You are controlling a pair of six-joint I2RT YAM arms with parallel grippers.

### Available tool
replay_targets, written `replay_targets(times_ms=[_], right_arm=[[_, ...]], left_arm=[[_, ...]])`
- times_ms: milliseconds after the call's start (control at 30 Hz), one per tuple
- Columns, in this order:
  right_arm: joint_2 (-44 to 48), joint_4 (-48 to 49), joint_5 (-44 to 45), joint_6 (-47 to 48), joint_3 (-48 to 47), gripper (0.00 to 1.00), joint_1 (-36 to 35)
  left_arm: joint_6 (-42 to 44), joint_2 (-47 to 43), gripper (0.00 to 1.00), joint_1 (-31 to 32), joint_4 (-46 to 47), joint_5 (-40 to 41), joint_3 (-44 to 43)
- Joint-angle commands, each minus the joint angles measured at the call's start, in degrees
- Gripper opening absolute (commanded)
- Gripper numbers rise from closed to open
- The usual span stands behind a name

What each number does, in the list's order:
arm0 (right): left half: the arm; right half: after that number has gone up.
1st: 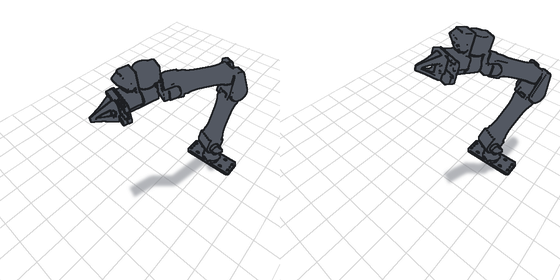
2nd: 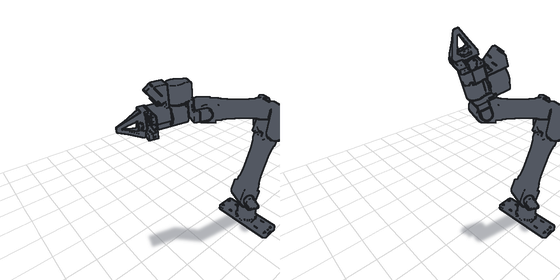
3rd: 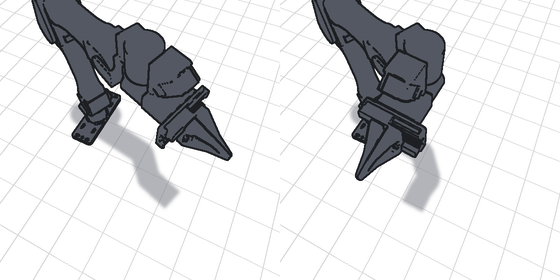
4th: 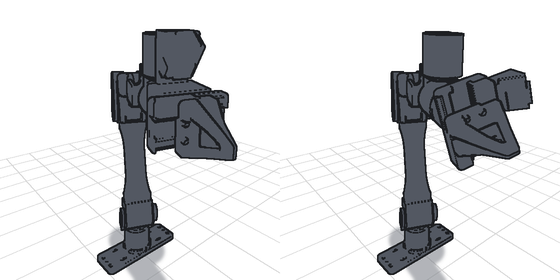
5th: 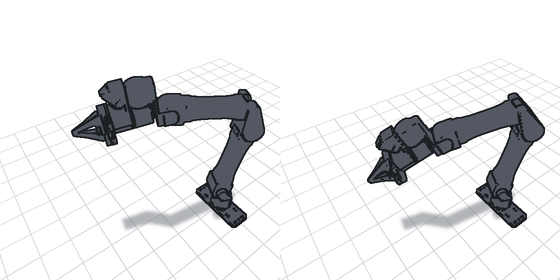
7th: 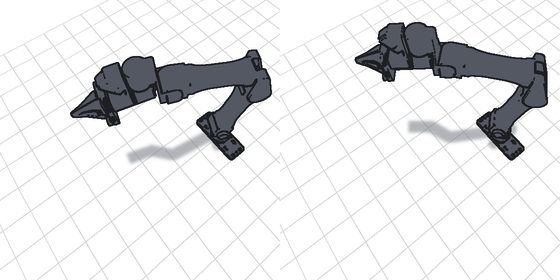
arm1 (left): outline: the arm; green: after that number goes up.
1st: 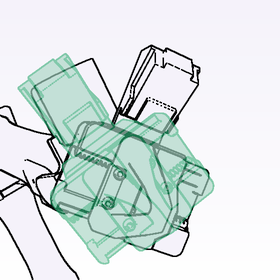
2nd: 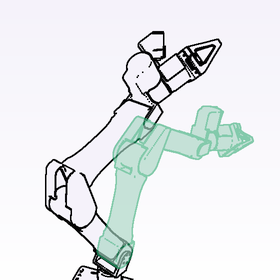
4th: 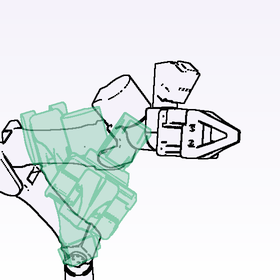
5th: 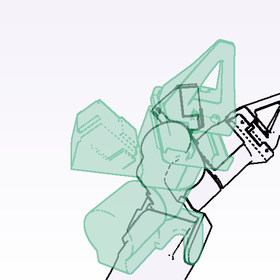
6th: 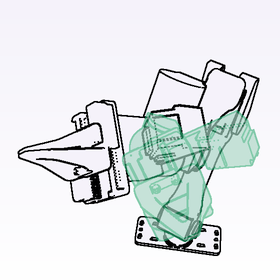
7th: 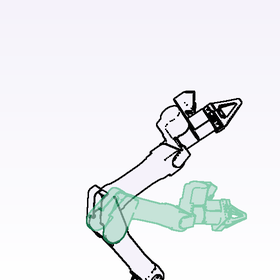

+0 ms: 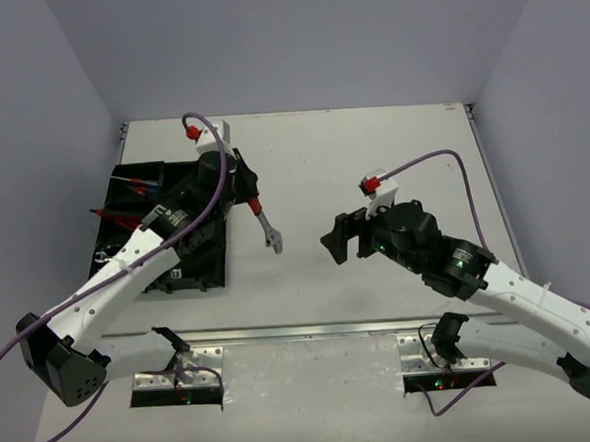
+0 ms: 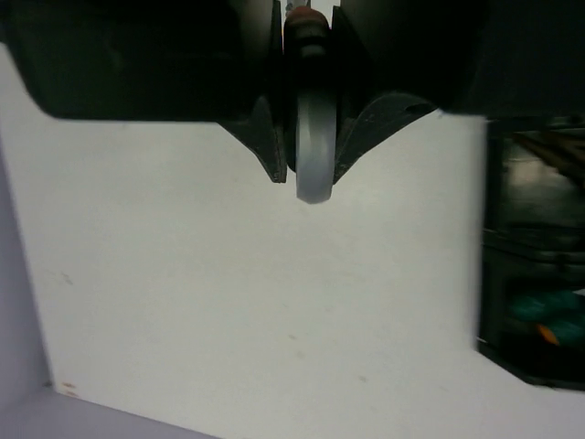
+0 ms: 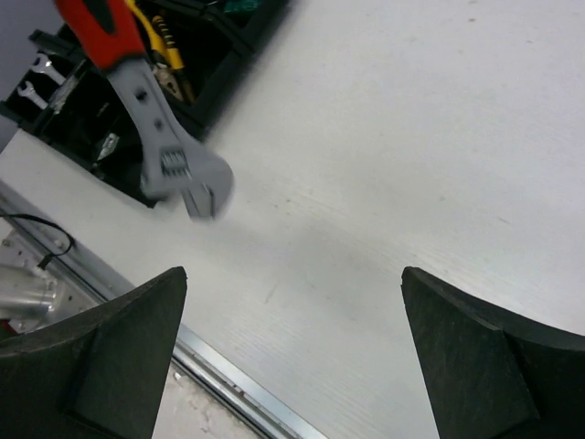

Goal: Sort the tools into containers

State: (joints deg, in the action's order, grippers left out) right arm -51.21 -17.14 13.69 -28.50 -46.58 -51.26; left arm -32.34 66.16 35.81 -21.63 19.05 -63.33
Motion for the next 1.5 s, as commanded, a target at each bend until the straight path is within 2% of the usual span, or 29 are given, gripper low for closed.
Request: replay_targets(times_ms=[0, 67, 133, 167, 233, 367, 467, 567, 733, 1000, 1467], right_arm=[[7.5, -5.4, 9.6, 0.1, 2.7, 0.99, 0.6], [9.9, -5.4, 9.3, 0.0, 5.6, 0.99, 0.7], [11.5, -5.4, 9.1, 0.3, 7.5, 0.99, 0.7], [12.0, -5.4, 9.1, 0.4, 7.9, 0.99, 0.7], [12.6, -5.7, 8.7, 0.7, 8.6, 0.99, 0.8], [13.0, -5.9, 8.3, 0.9, 9.0, 0.99, 0.8], [13.1, -5.8, 7.9, 0.8, 9.1, 0.99, 0.9], [13.4, -5.9, 7.4, 0.8, 9.2, 0.99, 0.9], [14.4, -5.9, 7.2, 1.0, 9.6, 0.99, 0.9], [13.0, -5.9, 7.2, 1.0, 9.3, 0.99, 0.9], [10.1, -5.9, 6.0, 1.0, 9.0, 0.99, 0.9]], left_arm=[[11.6, 2.8, 0.00, -0.1, -16.9, 28.2, -12.3], [21.8, 3.2, 0.00, -0.1, -14.8, 38.2, -11.9], [27.0, 1.7, 0.00, -0.2, -7.9, 42.8, -8.0], [32.9, 0.9, 0.00, -0.3, -4.3, 43.9, -6.2], [43.6, -1.7, 0.00, -0.4, 7.7, 43.1, -0.9], [63.9, -7.9, 0.00, -0.6, 30.7, 36.2, 13.2], [62.9, -8.9, 0.00, -1.6, 31.3, 33.4, 15.5], [59.5, -7.7, 0.00, -2.4, 24.3, 32.2, 16.3], [57.7, -7.5, 0.00, -2.5, 24.9, 30.3, 21.2], [50.3, -5.8, 0.00, -2.3, 11.8, 35.6, 19.9], [49.0, -14.4, 0.00, -1.8, 10.7, 38.2, 17.6]])
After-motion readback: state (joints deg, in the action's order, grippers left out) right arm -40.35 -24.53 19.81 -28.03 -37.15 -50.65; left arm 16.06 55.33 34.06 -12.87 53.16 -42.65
